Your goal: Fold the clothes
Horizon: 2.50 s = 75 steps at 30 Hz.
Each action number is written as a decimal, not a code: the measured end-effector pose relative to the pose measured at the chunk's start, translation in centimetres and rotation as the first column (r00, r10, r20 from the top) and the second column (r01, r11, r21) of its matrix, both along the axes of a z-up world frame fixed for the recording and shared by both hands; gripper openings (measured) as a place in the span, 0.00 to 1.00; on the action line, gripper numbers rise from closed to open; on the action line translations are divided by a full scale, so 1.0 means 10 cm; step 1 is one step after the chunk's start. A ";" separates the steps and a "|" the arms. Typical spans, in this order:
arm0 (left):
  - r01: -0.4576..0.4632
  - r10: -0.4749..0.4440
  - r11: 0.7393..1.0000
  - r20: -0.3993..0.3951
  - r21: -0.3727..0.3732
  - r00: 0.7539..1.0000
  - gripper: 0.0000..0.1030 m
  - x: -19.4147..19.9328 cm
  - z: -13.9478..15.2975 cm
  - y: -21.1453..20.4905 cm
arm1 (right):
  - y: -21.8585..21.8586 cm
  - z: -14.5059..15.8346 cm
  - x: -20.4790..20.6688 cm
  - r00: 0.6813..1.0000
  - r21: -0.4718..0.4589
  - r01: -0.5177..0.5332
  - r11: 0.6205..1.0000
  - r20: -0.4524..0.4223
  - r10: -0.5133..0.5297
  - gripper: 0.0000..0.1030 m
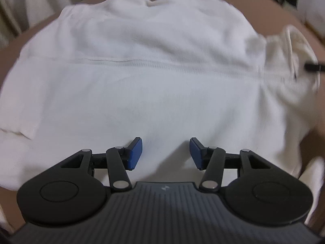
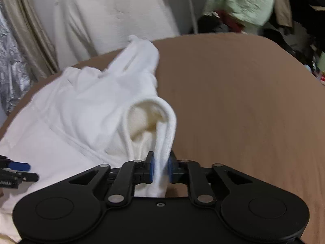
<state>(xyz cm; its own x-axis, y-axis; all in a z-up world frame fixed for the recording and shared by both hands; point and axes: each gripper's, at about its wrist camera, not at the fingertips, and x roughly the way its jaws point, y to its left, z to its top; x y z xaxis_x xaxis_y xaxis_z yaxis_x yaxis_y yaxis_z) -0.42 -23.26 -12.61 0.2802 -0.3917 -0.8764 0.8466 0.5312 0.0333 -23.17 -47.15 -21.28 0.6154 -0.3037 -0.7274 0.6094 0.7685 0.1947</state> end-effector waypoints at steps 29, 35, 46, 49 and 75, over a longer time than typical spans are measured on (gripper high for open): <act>-0.487 0.504 0.846 0.027 -0.218 0.863 0.60 0.28 0.22 1.31 | 1.95 -0.27 0.58 0.427 0.381 -0.820 0.426 -0.089 0.900 0.58; -0.485 0.500 0.825 -0.025 -0.288 0.866 0.60 0.31 0.29 1.46 | 2.38 -0.37 0.54 0.321 0.215 -0.900 0.380 -0.263 0.910 0.33; -0.431 0.507 0.764 0.033 -0.480 0.861 0.60 0.11 0.64 1.54 | 1.58 0.43 0.62 0.555 0.346 -0.803 0.485 0.139 0.820 0.26; -0.462 0.485 0.744 -0.086 -0.483 0.870 0.63 0.10 0.69 1.64 | 1.25 0.49 0.61 0.655 0.333 -0.742 0.581 0.178 0.734 0.26; -0.367 0.296 0.743 -0.217 -0.560 0.930 0.06 -0.20 1.07 1.58 | 1.58 0.53 0.95 0.672 0.337 -0.739 0.584 0.445 0.592 0.26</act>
